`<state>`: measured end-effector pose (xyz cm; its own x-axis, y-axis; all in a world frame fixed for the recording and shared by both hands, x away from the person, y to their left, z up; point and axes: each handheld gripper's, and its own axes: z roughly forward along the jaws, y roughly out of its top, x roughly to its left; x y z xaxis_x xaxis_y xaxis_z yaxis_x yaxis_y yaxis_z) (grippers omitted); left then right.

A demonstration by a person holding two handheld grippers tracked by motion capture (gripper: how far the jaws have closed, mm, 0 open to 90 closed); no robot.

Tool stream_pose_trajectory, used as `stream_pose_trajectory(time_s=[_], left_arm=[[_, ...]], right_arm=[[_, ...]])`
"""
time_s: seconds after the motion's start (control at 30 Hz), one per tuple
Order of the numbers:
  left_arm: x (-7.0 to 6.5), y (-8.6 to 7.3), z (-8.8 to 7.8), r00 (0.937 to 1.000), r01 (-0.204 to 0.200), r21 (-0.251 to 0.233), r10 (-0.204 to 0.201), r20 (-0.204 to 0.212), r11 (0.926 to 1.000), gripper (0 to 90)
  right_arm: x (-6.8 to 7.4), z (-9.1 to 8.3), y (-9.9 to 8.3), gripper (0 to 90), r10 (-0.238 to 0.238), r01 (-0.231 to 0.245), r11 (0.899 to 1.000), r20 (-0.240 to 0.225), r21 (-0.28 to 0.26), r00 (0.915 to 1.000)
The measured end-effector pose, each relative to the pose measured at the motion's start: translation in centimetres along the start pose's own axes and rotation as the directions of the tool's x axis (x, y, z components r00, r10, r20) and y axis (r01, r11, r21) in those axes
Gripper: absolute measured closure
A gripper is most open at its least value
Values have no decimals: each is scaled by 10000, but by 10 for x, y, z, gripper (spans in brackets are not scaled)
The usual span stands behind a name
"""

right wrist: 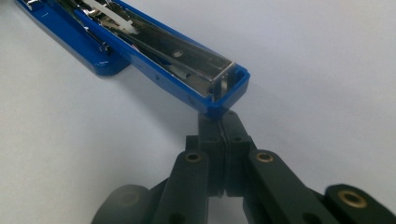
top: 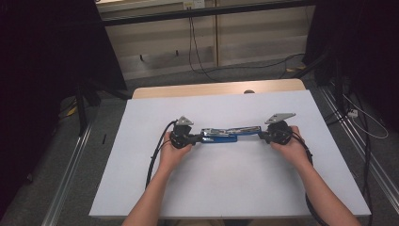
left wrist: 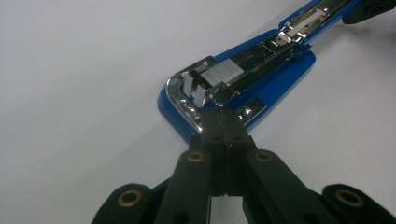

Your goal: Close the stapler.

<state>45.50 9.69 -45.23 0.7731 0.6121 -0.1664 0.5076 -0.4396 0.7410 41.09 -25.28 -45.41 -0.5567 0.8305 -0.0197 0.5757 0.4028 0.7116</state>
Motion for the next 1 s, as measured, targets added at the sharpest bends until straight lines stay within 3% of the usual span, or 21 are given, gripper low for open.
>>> stream_pose_trajectory(time_s=[0.53,0.67,0.87,1.0], left_arm=[[0,0,0,10000,-33,-26,33,-31,10000,900],[0,-3,5,9999,-96,183,96,-28,9998,900],[0,-1,0,10000,36,-88,-36,-60,10000,882],[1,0,-5,10000,44,-272,-44,-20,9996,836]], right_arm=[[3,-4,12,900,-123,119,9995,-141,-306,9998],[4,-4,10,900,-86,80,9995,-206,-302,9998],[5,-7,5,900,-65,53,9992,-299,-389,9995],[8,-10,3,820,12,-35,9980,-364,-627,9993]])
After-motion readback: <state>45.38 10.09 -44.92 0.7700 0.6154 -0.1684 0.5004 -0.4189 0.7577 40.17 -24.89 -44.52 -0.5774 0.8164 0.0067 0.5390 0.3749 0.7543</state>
